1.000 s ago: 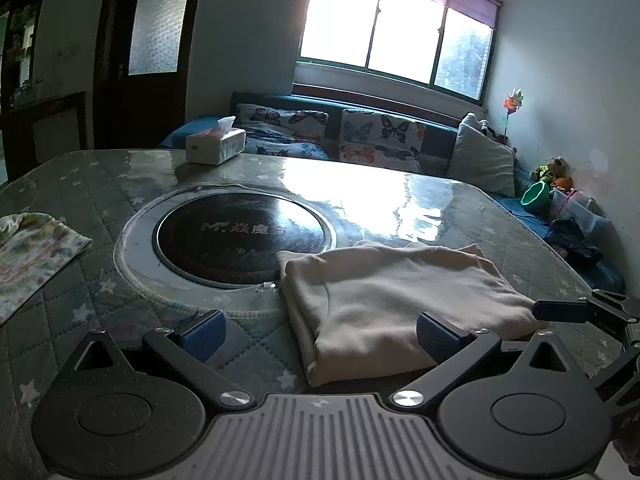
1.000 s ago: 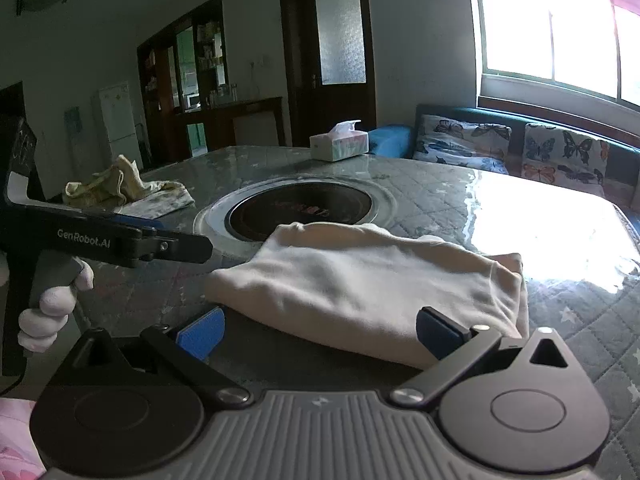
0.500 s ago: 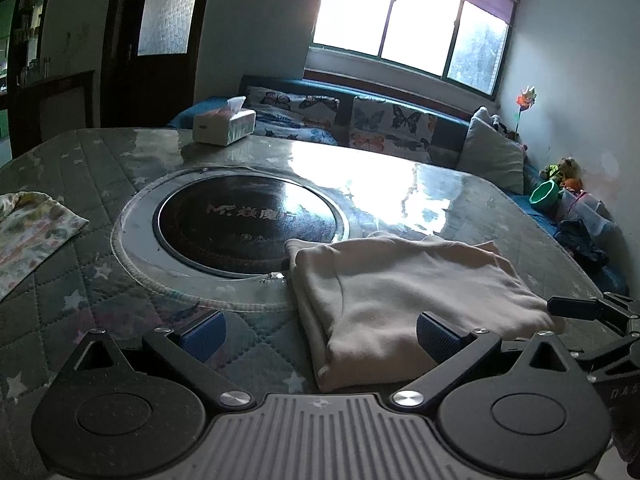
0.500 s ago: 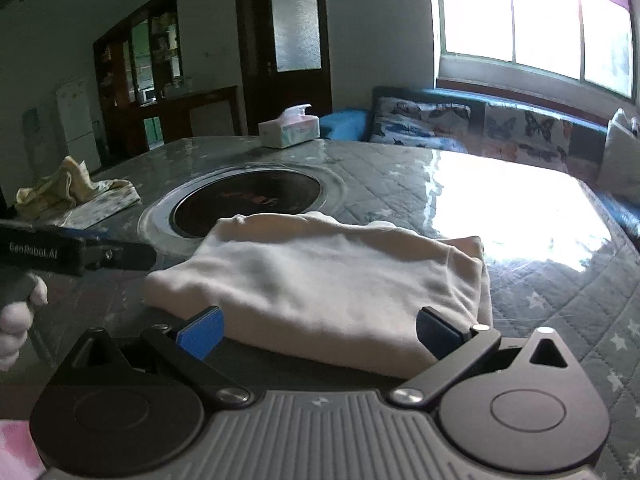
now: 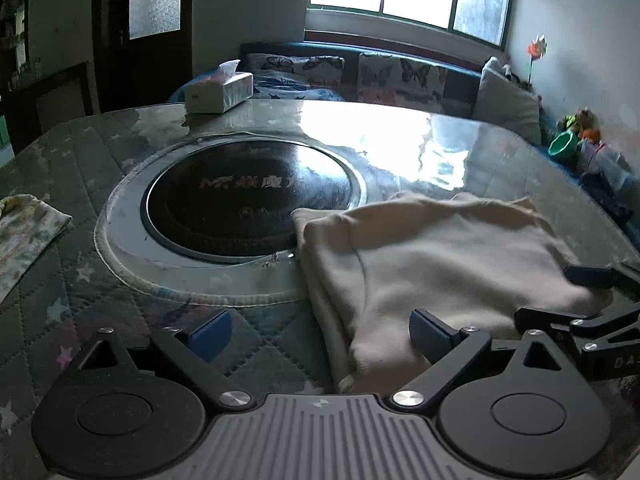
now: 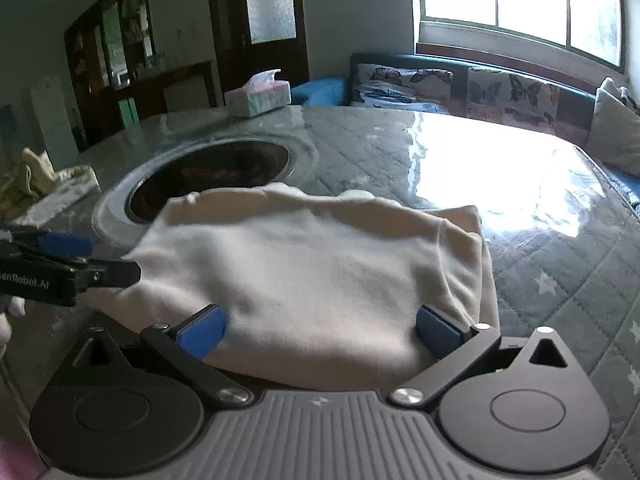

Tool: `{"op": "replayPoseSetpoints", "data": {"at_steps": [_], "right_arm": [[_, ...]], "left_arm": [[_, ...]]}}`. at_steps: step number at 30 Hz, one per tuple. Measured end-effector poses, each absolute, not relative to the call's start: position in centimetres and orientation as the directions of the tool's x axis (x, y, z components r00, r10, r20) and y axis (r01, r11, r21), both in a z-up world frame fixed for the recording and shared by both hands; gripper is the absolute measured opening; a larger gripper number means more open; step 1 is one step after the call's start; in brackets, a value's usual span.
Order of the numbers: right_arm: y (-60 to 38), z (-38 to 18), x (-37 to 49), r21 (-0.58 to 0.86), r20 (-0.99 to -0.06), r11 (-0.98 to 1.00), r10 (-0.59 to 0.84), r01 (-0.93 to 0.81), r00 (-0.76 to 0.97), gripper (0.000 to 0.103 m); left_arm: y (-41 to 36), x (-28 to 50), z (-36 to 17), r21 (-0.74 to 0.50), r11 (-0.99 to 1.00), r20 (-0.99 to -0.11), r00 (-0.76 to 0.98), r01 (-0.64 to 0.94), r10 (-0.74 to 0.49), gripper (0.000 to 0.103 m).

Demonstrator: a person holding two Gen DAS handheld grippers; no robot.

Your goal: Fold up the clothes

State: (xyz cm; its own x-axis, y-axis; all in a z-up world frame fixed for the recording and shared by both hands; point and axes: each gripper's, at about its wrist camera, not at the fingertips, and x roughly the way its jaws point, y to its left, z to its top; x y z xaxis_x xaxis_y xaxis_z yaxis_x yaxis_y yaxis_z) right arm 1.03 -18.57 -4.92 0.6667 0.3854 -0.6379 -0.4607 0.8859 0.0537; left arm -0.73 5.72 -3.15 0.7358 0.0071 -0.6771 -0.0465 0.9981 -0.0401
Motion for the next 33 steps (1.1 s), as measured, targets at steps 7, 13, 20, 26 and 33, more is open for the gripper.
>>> {"op": "replayPoseSetpoints", "data": {"at_steps": [7, 13, 20, 26, 33], "right_arm": [[-18.5, -5.2, 0.6, 0.028, -0.623, 0.886, 0.378, -0.463, 0.685, 0.103], [-19.1, -3.3, 0.6, 0.048, -0.614, 0.894, 0.378, -0.445, 0.693, 0.103], [-19.4, -4.1, 0.3, -0.007, -0.630, 0.916, 0.308, -0.401, 0.713, 0.102], [-18.8, -4.5, 0.1, -0.056, -0.633, 0.909, 0.287, -0.413, 0.718, 0.103], [-18.0, -2.3, -0.2, -0.086, -0.629, 0.852, 0.356, -0.517, 0.691, 0.103]], "left_arm": [[6.4, -0.6, -3.6, -0.076, 0.996, -0.689, 0.724, -0.043, -0.022, 0.097], [6.8, -0.9, -2.0, -0.117, 0.993, -0.669, 0.741, -0.025, -0.060, 0.096], [4.5, -0.8, -2.3, -0.096, 0.993, -0.666, 0.736, 0.074, -0.119, 0.091], [4.6, -0.3, -3.4, -0.104, 0.993, -0.684, 0.720, 0.057, -0.113, 0.091], [6.8, -0.7, -1.5, -0.151, 0.987, -0.659, 0.740, 0.048, -0.137, 0.091]]}}
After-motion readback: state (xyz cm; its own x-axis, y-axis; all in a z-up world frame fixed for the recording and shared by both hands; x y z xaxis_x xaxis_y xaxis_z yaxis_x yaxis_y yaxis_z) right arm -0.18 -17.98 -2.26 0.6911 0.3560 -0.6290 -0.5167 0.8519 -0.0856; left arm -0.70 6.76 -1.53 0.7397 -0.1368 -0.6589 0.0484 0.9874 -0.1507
